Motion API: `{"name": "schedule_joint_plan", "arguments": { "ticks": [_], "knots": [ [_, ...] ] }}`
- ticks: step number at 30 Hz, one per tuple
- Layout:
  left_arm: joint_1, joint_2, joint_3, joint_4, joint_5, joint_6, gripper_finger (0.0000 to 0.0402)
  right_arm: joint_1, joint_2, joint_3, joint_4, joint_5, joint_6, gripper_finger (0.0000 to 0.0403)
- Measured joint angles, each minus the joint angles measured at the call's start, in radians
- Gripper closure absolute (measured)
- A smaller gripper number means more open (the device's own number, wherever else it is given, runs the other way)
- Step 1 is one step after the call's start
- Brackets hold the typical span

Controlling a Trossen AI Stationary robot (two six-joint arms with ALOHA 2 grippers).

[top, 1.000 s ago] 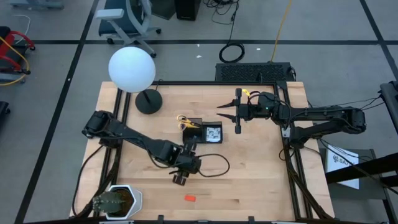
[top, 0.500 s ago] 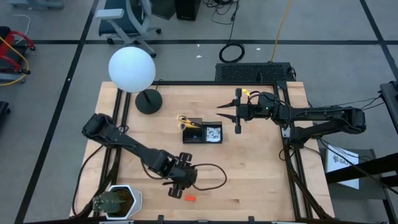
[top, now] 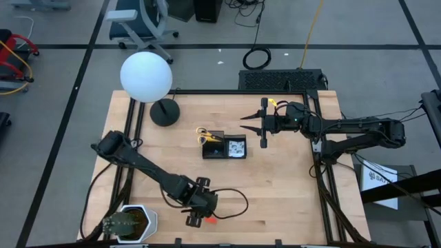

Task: Pick and place office supplies into organizer
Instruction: Put the orange eraser into the desk organizer

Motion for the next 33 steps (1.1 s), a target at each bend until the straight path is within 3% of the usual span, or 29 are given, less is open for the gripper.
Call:
{"name": "schedule_joint_plan", "arguments": {
  "ticks": [6,16,33],
  "knots": [
    [-0.003,0.071,0.042,-0.035,0.034,-0.040,0.0192,0.000,0.000,0.000,0.000,0.000,0.000,0.0293],
    [-0.033,0.174,0.246,-0.098,0.027,-0.015,0.0192,0.000,0.000,0.000,0.000,0.000,0.000,0.0293],
    [-0.047,0.246,0.248,-0.082,0.045,-0.070,0.0192,0.000,0.000,0.000,0.000,0.000,0.000,0.0293]
  ]
}}
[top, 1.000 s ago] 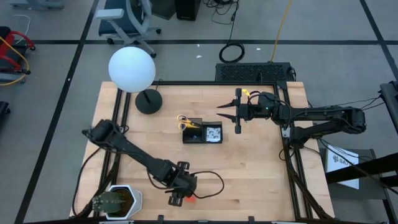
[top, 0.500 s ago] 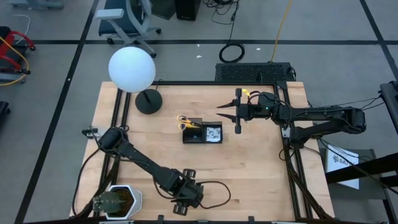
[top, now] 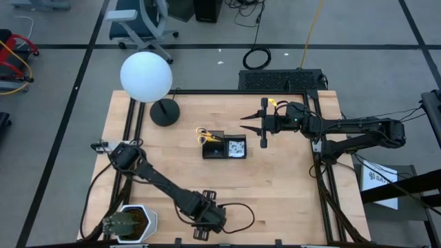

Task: Pick and place office supplies into organizer
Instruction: Put the orange eraser into the desk organizer

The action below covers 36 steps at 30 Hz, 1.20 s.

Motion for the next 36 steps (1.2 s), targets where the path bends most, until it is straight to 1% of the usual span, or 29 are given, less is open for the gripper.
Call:
{"name": "schedule_joint_plan", "arguments": {
  "ticks": [5,10,18,25,28,31,36],
  "knots": [
    [-0.015,0.008,0.000,0.001,0.000,-0.013,0.0192,0.000,0.000,0.000,0.001,0.000,0.000,0.0293],
    [-0.031,0.043,0.000,-0.002,-0.012,-0.010,0.0192,0.000,0.000,0.000,0.000,0.000,0.000,0.0293],
    [-0.029,0.070,0.000,-0.002,-0.079,0.015,0.0193,0.000,0.000,0.000,0.000,0.000,0.000,0.0293],
    [-0.029,0.076,0.002,0.000,-0.068,0.019,0.0193,0.000,0.000,0.000,0.000,0.000,0.000,0.0293],
    [-0.027,0.077,0.002,0.004,-0.044,0.021,0.0193,0.000,0.000,0.000,0.000,0.000,0.000,0.0293],
    [-0.029,0.077,0.002,0.007,-0.038,0.022,0.0208,0.000,0.000,0.000,0.000,0.000,0.000,0.0293],
    [-0.025,0.078,0.002,0.014,-0.037,0.006,0.0269,0.000,0.000,0.000,0.000,0.000,0.000,0.0293]
  ]
}}
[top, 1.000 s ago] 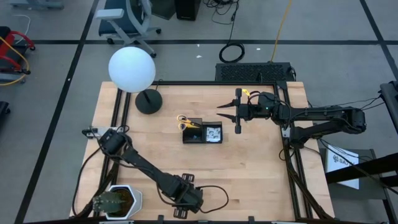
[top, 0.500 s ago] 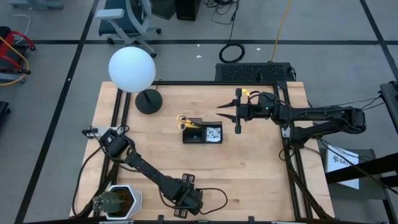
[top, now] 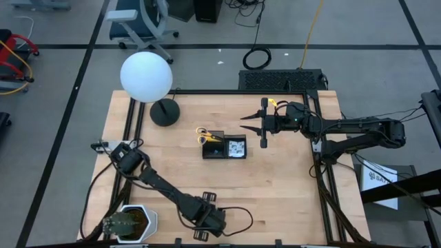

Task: Pick and place office supplies into organizer
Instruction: Put the orange eraser into the desk organizer

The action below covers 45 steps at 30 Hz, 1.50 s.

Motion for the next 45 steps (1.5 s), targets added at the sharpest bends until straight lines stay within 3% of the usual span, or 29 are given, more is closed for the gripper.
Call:
{"name": "schedule_joint_plan", "arguments": {
  "ticks": [5,9,19,34,41,45],
  "knots": [
    [0.005,0.000,0.000,0.001,0.007,-0.017,0.0326,0.000,0.000,0.000,0.000,0.000,0.000,0.0293],
    [0.011,0.000,0.000,0.000,0.014,-0.021,0.0349,0.000,0.000,0.000,0.000,0.000,0.000,0.0293],
    [0.015,0.007,0.072,-0.099,0.008,-0.001,0.0355,0.000,0.000,0.000,0.000,0.000,0.000,0.0293],
    [0.032,0.003,0.256,-0.349,-0.184,0.050,0.0357,0.000,0.000,0.000,0.000,0.000,0.000,0.0293],
    [0.028,0.003,0.260,-0.320,-0.037,0.145,0.0356,0.000,0.000,0.000,0.000,0.000,0.000,0.0293],
    [0.004,0.003,0.260,-0.306,-0.030,0.289,0.0355,0.000,0.000,0.000,0.000,0.000,0.000,0.0293]
  ]
}}
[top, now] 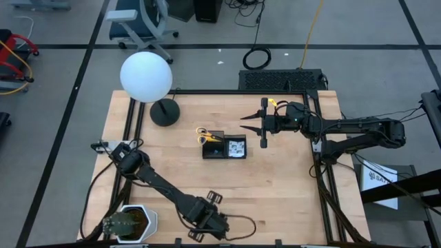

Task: Pick and place office supplies into organizer
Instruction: Put the orange eraser into the desk organizer

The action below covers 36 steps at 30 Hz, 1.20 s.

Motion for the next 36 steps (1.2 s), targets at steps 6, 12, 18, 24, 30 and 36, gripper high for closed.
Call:
{"name": "schedule_joint_plan", "arguments": {
  "ticks": [6,12,18,24,30,36],
  "knots": [
    [-0.017,-0.001,0.000,0.001,-0.003,0.211,0.0355,0.000,0.000,0.000,0.000,0.000,0.000,0.0293],
    [-0.006,-0.001,0.000,0.002,-0.005,0.322,0.0354,0.000,0.000,0.000,0.000,0.000,0.000,0.0293],
    [0.020,-0.001,0.000,0.006,-0.005,0.304,0.0355,0.000,0.000,0.000,0.000,0.000,0.000,0.0293],
    [0.028,-0.002,0.000,0.062,-0.006,0.277,0.0355,0.000,0.000,0.000,0.000,0.000,0.000,0.0293],
    [0.029,-0.002,0.000,0.081,-0.005,0.211,0.0355,0.000,0.000,0.000,0.000,0.000,0.000,0.0293],
    [0.029,-0.002,0.000,0.136,-0.005,0.149,0.0355,0.000,0.000,0.000,0.000,0.000,0.000,0.0293]
  ]
}}
